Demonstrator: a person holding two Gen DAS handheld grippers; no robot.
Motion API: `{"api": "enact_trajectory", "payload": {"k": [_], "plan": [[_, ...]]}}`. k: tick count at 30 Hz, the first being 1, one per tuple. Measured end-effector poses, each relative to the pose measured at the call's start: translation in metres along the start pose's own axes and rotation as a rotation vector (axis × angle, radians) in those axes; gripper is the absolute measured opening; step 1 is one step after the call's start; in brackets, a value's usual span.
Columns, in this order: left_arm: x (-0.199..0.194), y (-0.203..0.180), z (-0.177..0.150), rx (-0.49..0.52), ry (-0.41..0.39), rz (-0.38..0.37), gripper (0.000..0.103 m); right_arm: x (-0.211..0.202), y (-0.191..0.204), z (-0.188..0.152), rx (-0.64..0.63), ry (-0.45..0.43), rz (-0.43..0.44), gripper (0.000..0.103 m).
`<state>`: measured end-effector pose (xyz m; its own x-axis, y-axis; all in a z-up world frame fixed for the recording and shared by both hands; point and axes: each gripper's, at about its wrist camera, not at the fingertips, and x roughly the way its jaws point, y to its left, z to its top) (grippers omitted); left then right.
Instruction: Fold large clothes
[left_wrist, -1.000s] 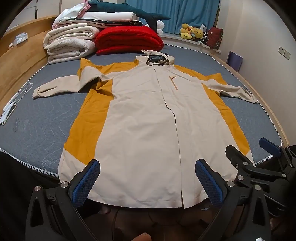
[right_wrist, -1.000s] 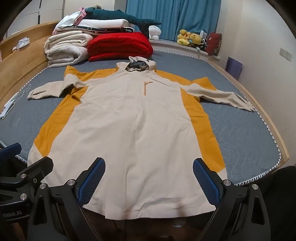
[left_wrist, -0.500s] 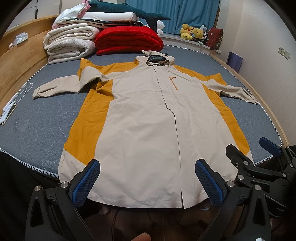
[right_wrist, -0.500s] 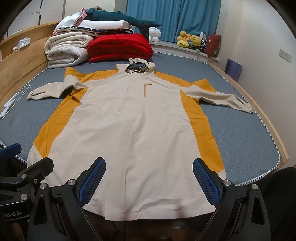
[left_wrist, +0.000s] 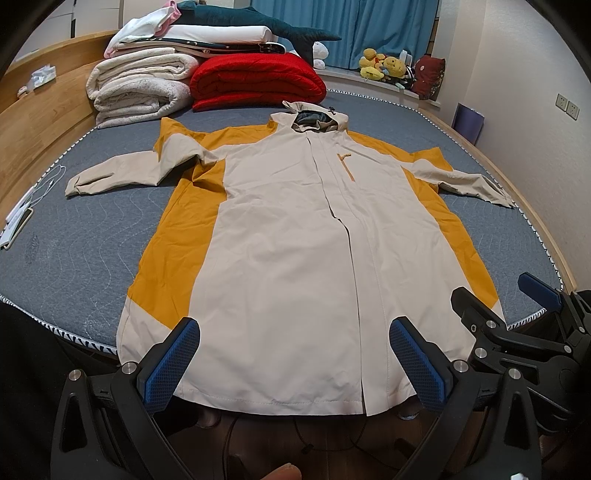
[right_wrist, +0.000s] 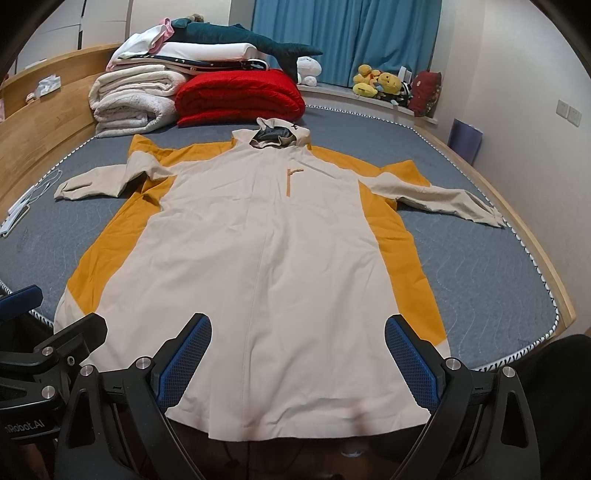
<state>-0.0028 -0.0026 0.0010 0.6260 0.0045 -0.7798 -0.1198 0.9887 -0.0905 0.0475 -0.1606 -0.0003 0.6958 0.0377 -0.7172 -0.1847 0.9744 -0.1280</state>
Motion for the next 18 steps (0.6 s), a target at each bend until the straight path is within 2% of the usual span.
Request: {"api": "enact_trajectory", "payload": {"k": [13,18], "plan": [[-0.002,-0.001,0.004,-0.004,-0.003,0.0,0.103,-0.001,-0.002,0.007,0.009,-0.006,0.004,0.095],[-0.016,0.001,0.016,0.008,-0.048,-0.009,0.102,-0.007,-0.002,0.016,0.012,-0.033,0.011,0.095]]}}
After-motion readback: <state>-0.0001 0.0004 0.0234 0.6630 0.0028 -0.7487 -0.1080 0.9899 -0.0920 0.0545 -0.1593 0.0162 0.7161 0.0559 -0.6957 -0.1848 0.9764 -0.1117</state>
